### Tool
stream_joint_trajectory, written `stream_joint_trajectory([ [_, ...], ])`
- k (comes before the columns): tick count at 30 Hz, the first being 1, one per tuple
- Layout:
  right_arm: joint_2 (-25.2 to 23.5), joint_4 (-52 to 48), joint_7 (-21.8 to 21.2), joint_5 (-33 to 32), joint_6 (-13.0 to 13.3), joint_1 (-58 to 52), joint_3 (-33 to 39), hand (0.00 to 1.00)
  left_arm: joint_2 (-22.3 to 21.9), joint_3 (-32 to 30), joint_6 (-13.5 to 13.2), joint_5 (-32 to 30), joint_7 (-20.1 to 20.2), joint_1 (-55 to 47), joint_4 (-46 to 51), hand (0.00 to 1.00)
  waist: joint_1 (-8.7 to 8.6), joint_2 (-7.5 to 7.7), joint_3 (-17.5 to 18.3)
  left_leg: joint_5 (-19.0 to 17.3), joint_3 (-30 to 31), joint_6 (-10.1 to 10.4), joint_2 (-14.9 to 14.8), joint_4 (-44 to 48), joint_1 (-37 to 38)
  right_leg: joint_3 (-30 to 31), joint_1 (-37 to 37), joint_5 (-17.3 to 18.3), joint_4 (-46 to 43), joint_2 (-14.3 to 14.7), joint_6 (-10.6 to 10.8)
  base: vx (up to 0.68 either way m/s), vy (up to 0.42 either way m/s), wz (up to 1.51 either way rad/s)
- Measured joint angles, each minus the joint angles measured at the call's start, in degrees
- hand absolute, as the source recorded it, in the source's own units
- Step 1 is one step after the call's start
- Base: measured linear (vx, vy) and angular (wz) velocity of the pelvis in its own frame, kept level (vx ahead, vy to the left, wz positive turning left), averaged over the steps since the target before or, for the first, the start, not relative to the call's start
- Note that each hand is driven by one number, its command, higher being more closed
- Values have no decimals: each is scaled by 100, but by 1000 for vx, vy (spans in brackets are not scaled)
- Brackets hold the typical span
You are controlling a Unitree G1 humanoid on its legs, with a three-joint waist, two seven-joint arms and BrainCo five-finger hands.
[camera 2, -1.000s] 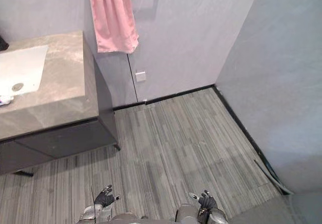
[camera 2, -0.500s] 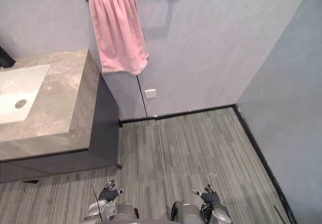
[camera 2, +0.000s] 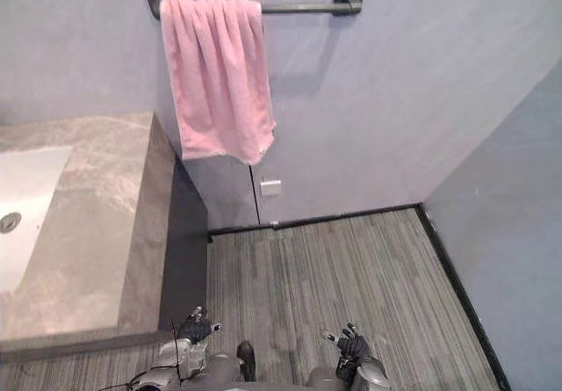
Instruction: Organize washtable
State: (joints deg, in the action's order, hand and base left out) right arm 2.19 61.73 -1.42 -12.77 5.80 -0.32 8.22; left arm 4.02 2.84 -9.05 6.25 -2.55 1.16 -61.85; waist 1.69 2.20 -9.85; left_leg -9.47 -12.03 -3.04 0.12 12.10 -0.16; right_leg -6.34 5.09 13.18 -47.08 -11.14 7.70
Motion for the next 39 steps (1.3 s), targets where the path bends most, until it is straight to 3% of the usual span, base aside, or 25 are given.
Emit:
stream_joint_trajectory([
  [2,24,-19,-3,18,4,28,-24,0,54,-5,13,-29,-14,-29,-82,0,-76,-67,-18,-89,174,-30,-5,-201,458,-330,279,258,-167,-11,-210,423,64,48],
  [4,35,-21,-4,41,17,67,-31,0,25,-5,30,-35,3,-21,-92,0,-93,-101,-30,-87,290,-25,-145,-400,740,-667,612,358,579,157,-342,412,-35,46],
  [6,66,-35,-3,39,20,104,-24,0,-1,-7,45,-34,5,-18,-97,0,-133,-134,-49,-124,395,40,-301,-446,903,-636,875,145,1774,380,-420,304,-97,39],
  [7,65,-35,-1,39,19,103,-24,0,-8,-10,46,-34,4,-25,-98,0,-140,-136,-50,-158,411,98,-340,-447,948,-593,911,-45,2161,428,-439,284,-130,36],
  [8,61,-21,0,39,15,94,-23,0,-12,-37,46,-34,3,-39,-98,0,-138,-111,-45,-263,435,273,-376,-456,1076,-474,902,-542,2900,514,-461,459,-243,38],
  [9,48,-15,-3,43,3,62,-27,0,-15,-127,46,-33,2,-52,-101,0,-150,-40,-45,-383,523,456,-339,-483,1236,-270,851,-1307,3332,519,-462,467,-277,43],
  [10,54,-17,-4,44,0,30,-26,0,-18,-134,47,-34,2,-55,-116,0,-174,-7,-39,-425,601,516,-340,-526,1333,-199,780,-1705,3308,493,-586,464,-291,36],
  [12,175,-17,-2,58,1,43,43,0,-234,-266,42,-38,15,-74,-168,0,-192,-343,-21,-433,730,576,-619,-463,1478,-393,740,-1112,2863,683,-700,338,-236,29],
  [14,189,-18,-2,58,-6,24,96,0,-330,-365,47,-52,24,-85,-167,0,-280,-421,-3,-407,769,659,-780,6,1362,-603,582,-865,2777,740,-785,308,-252,45],
  [17,176,-108,0,50,-24,-150,72,0,-433,-598,54,-85,107,-49,58,0,-238,-402,-22,-260,841,1132,-1221,2582,309,-852,17,-621,2938,913,-941,265,-231,40],
  [18,175,-185,1,42,-61,-193,37,0,-447,-610,51,-92,121,-92,192,0,-196,-377,-49,-283,668,1161,-1547,3612,-118,-956,-348,-559,3066,1030,-1002,252,-158,6],
  [20,151,-200,4,-15,-78,-231,42,0,-478,-612,51,-92,119,-100,214,0,-168,-368,-37,-324,302,1092,-1640,3653,-342,-939,-672,-557,3293,1054,-1007,222,-81,-5],
  [23,167,-210,6,-43,-85,-217,49,0,-500,-559,47,-87,110,-35,236,0,-94,-378,-32,-340,123,1031,-1381,2206,-496,-839,-893,-604,3542,992,-933,190,28,-12],
  [24,188,-188,6,-68,-84,-216,49,0,-494,-537,46,-84,98,-35,222,0,-81,-409,-14,-229,254,1023,-1222,1357,-475,-795,-893,-603,3542,992,-895,241,130,-22],
  [25,232,-124,18,-68,-88,-168,66,0,-469,-455,40,-67,89,-35,180,0,-71,-460,-20,134,373,826,-1051,751,-332,-663,-910,-576,3532,1029,-776,240,118,-22],
  [26,179,-99,9,-68,-105,-156,85,0,-375,-392,34,-66,70,-5,153,0,-76,-336,13,226,391,757,-893,432,-137,-466,-954,-646,3653,973,-664,184,96,-18],
  [28,114,-24,11,-67,-103,-178,98,0,-264,-335,37,-69,29,-13,48,0,-84,-231,28,271,320,701,-763,205,48,-407,-1111,-674,3853,866,-619,127,80,-4],
  [32,114,2,6,-64,-96,-305,119,0,-203,-293,38,-66,-5,-95,-8,0,-83,-230,95,498,328,607,-492,-405,425,-365,-1297,-672,4039,700,-613,70,67,13],
  [39,136,100,16,-70,-53,-292,121,0,-64,-217,-34,46,-177,-182,18,0,-92,-248,107,939,495,639,-446,-1111,629,-434,-1255,-673,4054,746,-613,-30,-33,10],
])
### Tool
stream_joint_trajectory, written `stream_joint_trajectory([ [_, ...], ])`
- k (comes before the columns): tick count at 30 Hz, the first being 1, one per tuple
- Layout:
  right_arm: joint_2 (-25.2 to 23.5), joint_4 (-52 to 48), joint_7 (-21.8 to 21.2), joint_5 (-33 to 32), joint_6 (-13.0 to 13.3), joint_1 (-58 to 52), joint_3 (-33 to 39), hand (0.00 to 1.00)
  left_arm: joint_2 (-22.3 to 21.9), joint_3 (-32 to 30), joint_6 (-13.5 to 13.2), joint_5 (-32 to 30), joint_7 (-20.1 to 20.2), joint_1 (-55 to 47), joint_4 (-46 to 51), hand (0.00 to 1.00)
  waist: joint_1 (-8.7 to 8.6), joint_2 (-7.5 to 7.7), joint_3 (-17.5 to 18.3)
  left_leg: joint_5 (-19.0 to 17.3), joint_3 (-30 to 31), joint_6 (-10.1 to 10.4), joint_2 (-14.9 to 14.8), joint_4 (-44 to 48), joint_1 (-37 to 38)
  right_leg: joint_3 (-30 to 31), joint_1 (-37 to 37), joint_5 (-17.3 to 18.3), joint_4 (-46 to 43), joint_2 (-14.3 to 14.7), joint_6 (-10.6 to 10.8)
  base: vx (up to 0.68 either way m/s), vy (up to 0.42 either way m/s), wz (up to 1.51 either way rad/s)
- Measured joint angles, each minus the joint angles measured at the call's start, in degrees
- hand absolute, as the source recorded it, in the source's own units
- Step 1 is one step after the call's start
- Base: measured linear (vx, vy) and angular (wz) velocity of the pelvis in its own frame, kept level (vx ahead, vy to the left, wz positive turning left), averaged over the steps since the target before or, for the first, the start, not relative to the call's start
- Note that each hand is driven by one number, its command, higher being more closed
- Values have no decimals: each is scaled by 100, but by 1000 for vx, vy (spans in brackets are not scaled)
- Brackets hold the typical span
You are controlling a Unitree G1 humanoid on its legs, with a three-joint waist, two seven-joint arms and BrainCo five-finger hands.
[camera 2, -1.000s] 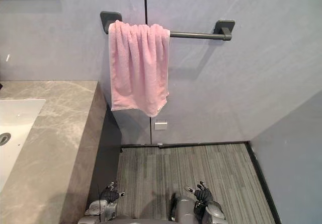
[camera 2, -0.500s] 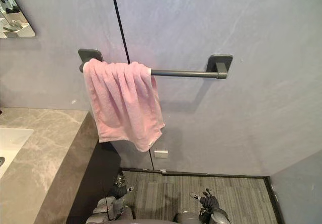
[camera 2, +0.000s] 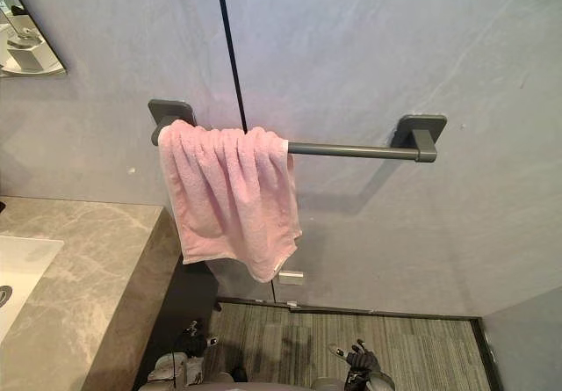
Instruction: Organize washtable
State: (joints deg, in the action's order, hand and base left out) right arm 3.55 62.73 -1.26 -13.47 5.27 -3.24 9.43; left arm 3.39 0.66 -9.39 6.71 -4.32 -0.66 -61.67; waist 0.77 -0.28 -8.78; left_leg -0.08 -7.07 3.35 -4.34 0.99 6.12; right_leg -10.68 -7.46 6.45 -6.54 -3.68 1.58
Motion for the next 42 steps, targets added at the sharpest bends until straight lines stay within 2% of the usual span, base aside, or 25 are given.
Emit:
stream_joint_trajectory([
  [4,23,-15,11,-1,3,-6,-82,0,-26,237,0,112,-112,-280,820,0,10,8,14,131,134,-13,26,-223,-3,-28,93,7,15,6,10,-74,-14,10],
  [6,25,-89,39,1,14,-56,-154,0,-18,351,-14,165,-177,-635,1966,0,21,33,34,151,223,-15,56,-284,-29,-41,114,20,20,-2,39,-29,7,12],
  [11,16,-188,122,7,65,-107,-272,0,-27,341,-123,154,-249,-1220,3748,0,53,17,190,157,273,-24,104,-295,-79,-66,147,22,35,-36,45,27,5,4],
  [17,-29,-523,158,14,77,-223,-365,0,-80,322,-228,-10,-441,-1256,4810,0,185,25,204,157,378,-24,105,-297,-38,-171,19,22,65,-30,43,35,-16,10],
  [21,-91,-723,159,17,80,-225,-496,0,-114,318,-247,-273,-541,-1456,5716,0,185,16,209,157,376,-24,106,-288,21,-174,-42,22,64,-39,43,-19,-7,1],
  [30,-83,-807,159,64,86,-293,-625,0,-198,313,-385,-551,-742,-1637,6846,0,196,-11,340,155,380,-20,78,-263,26,-181,-33,47,31,-47,60,-41,-6,0],
  [34,-75,-806,159,64,89,-291,-660,0,-204,313,-440,-728,-848,-1628,7042,0,189,-7,343,155,380,-19,53,-266,20,-181,-28,50,46,-41,57,0,0,0],
  [42,-66,-779,150,88,88,-280,-766,0,-85,423,-458,-724,-805,-1489,6994,0,161,-13,499,156,387,-18,66,-321,4,-183,-25,47,104,5,54,22,-13,0],
])
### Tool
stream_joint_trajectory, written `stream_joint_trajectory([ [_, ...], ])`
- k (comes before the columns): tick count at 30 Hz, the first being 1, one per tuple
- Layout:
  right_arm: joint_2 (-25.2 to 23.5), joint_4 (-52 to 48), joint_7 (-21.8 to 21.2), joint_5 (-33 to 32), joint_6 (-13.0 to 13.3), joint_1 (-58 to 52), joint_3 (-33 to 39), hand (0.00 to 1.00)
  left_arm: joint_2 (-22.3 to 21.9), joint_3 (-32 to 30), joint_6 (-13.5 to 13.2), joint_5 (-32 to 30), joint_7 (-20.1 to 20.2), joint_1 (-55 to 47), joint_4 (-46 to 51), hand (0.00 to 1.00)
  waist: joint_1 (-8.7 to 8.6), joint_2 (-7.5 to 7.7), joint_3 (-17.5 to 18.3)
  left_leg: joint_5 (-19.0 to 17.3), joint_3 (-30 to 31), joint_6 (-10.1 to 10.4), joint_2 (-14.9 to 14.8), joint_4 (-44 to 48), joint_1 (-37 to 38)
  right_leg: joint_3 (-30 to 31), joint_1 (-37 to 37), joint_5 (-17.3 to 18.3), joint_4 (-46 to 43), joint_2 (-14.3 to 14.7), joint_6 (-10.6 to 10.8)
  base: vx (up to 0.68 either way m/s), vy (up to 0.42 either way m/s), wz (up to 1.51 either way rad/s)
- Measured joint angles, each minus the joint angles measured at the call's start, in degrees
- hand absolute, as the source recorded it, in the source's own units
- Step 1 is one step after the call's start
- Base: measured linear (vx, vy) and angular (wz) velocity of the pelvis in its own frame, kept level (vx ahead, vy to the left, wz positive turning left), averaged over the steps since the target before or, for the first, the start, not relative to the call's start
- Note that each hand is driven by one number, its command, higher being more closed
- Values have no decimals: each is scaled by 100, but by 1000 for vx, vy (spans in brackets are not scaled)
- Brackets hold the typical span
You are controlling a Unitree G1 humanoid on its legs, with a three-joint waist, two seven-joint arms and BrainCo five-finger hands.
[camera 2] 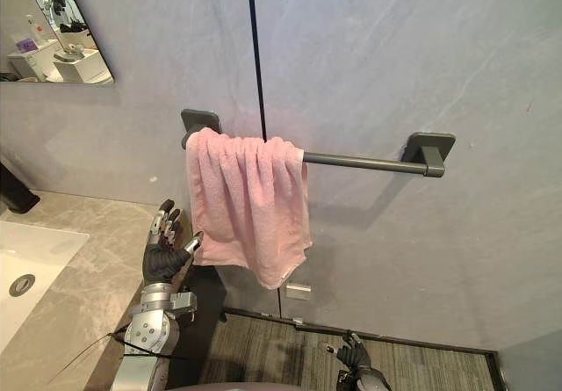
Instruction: Organize washtable
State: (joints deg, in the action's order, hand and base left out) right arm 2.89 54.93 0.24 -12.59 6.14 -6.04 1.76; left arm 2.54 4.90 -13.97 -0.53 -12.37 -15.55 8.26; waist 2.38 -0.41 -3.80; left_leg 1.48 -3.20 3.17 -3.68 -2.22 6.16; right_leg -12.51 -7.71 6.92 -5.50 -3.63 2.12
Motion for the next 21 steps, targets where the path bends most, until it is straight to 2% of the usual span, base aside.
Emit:
stream_joint_trajectory([
  [4,14,45,-10,47,-1,24,-10,0,133,76,2,-1,114,333,-453,0,-15,-2,3,12,3,9,3,-55,19,2,-11,-17,47,12,-18,0,0,0],
  [7,91,44,-36,46,-3,41,-126,0,237,191,37,-4,124,517,-1011,0,-91,-1,5,75,-2,14,-2,-182,58,10,-15,-43,111,32,-28,0,0,0],
  [8,110,41,-39,46,-3,80,-132,0,245,183,83,-3,122,579,-1221,0,-159,-1,4,83,-6,14,-4,-201,61,14,-17,-57,137,39,-33,0,-7,-3],
  [12,178,-23,-41,43,-3,122,-155,0,287,238,228,0,239,775,-1609,0,-188,-1,3,83,-77,14,-19,-239,79,82,-13,-100,204,63,-45,-1,-10,-9],
  [13,199,-49,-42,43,-3,125,-182,0,289,236,232,0,239,802,-1649,100,-190,-2,4,83,-94,14,-22,-250,84,96,-16,-117,229,68,-51,-5,-2,-17],
  [15,221,-286,-41,42,-2,126,-224,0,321,236,238,0,238,833,-1756,100,-196,-17,-1,83,-172,14,-29,-284,108,173,-21,-179,316,85,-53,-8,2,-17],
  [17,212,-693,-46,36,0,129,-249,0,397,238,249,5,247,837,-1871,100,-318,-10,-5,83,-183,13,-20,-298,110,186,-35,-205,364,81,-47,-14,4,-6],
  [21,220,-1627,-48,21,10,104,-387,0,486,242,252,16,256,879,-1941,100,-340,-6,-9,82,-259,13,-22,-306,164,295,-32,-225,371,83,-42,-13,1,-12],
])
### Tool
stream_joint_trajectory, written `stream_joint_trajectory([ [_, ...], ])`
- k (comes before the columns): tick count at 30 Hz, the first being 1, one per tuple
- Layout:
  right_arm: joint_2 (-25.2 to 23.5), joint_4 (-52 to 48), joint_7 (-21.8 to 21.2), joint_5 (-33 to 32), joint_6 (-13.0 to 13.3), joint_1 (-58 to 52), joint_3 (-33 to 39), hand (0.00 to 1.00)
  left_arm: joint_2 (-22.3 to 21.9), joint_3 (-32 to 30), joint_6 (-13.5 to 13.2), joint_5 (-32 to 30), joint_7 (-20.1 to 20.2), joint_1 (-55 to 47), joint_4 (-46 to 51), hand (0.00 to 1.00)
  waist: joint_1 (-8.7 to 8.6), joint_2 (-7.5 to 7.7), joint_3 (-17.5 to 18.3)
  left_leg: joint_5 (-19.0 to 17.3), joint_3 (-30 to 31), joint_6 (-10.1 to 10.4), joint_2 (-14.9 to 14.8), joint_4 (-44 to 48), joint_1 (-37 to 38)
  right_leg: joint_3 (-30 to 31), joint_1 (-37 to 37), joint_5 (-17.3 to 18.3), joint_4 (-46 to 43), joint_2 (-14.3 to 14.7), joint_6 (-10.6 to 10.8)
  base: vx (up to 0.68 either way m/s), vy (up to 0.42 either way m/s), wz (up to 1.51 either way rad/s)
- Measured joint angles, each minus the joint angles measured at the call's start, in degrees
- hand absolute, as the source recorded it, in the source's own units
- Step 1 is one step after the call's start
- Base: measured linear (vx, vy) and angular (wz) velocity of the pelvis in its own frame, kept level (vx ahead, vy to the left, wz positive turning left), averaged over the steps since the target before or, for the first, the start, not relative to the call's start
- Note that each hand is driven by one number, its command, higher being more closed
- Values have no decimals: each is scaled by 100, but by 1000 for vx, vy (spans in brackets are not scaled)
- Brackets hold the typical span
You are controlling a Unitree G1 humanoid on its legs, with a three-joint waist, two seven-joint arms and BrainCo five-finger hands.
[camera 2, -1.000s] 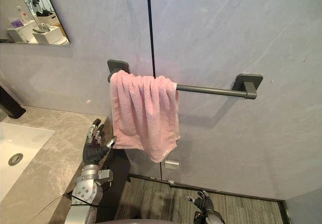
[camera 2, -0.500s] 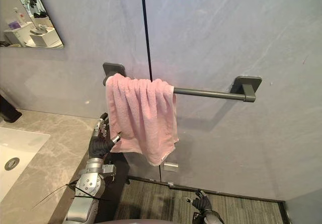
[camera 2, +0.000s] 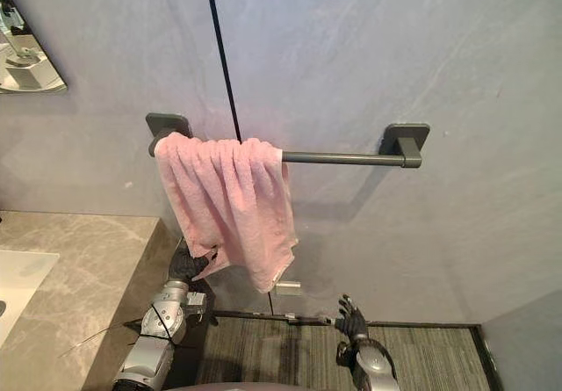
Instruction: Organize washtable
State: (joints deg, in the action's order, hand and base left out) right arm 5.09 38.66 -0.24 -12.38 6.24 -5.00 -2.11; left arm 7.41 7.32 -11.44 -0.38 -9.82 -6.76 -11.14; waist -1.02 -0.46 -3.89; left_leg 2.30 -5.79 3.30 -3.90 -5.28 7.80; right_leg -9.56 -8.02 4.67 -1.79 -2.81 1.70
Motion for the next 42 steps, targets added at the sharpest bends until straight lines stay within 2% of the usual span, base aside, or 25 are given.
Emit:
stream_joint_trajectory([
  [9,108,-2497,-73,238,275,-193,-320,0,53,98,-4,91,-17,131,201,100,-107,-31,-54,-10,-221,1,-17,0,47,246,16,-133,123,12,18,-34,3,-14],
  [14,277,-3160,-131,351,385,-204,-469,0,118,386,-13,95,-3,201,469,100,-139,-47,-64,-24,-261,6,-37,0,101,355,17,-134,101,30,18,-17,-6,-11],
  [19,389,-3602,-260,348,463,-161,-756,0,112,406,-14,100,96,337,631,100,-126,-48,-67,-28,-266,4,-53,6,102,359,22,-136,92,55,16,-4,-4,-1],
  [31,522,-3546,-452,24,462,351,-1512,0,68,803,-31,268,100,345,739,100,-106,-65,-76,-37,-224,3,-71,24,152,342,-84,-131,84,67,11,-8,-5,1],
  [32,539,-3543,-485,-64,462,364,-1569,100,55,855,-31,325,102,343,739,100,-90,-66,-75,-36,-215,3,-73,24,153,334,-87,-129,80,68,9,0,0,0],
  [42,508,-2793,-524,-236,445,736,-1856,100,-130,880,-33,596,121,274,626,100,51,-59,-73,-26,-2,0,-58,24,150,141,-179,-64,44,57,12,-13,-13,11],
])
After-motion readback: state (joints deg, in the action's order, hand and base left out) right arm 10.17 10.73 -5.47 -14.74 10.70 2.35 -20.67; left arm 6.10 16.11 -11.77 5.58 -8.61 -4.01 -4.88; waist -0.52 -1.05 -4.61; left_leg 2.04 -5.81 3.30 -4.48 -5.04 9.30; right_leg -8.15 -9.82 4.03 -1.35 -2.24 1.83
